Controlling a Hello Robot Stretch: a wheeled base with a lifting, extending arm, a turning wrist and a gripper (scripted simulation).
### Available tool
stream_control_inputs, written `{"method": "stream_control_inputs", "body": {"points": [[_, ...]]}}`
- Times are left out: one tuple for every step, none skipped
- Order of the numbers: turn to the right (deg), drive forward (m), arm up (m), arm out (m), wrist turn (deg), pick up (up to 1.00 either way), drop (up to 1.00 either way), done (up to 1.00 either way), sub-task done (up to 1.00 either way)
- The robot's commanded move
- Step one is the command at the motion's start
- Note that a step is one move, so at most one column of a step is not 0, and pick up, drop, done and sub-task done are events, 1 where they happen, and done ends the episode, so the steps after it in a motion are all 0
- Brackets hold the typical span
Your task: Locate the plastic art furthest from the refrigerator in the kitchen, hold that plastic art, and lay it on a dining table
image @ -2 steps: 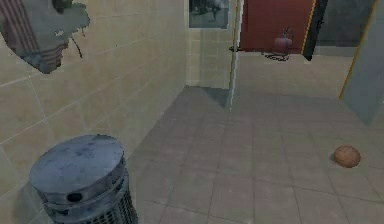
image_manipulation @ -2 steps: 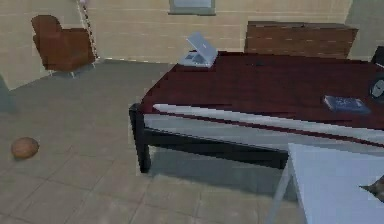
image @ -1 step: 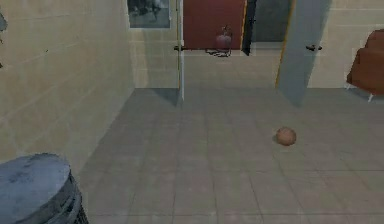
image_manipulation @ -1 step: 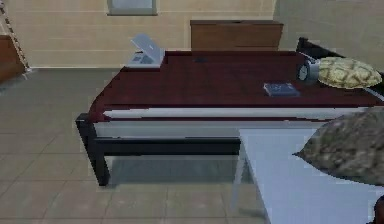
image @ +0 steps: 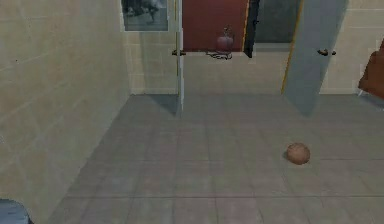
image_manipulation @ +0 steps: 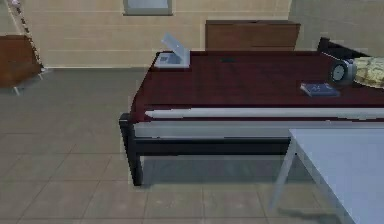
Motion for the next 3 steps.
{"method": "stream_control_inputs", "body": {"points": [[9.0,0.0,0.0,0.0,0.0,0.0,0.0,0.0,0.0],[0.0,1.0,0.0,0.0,0.0,0.0,0.0,0.0,0.0],[0.0,1.0,0.0,0.0,0.0,0.0,0.0,0.0,0.0]]}}
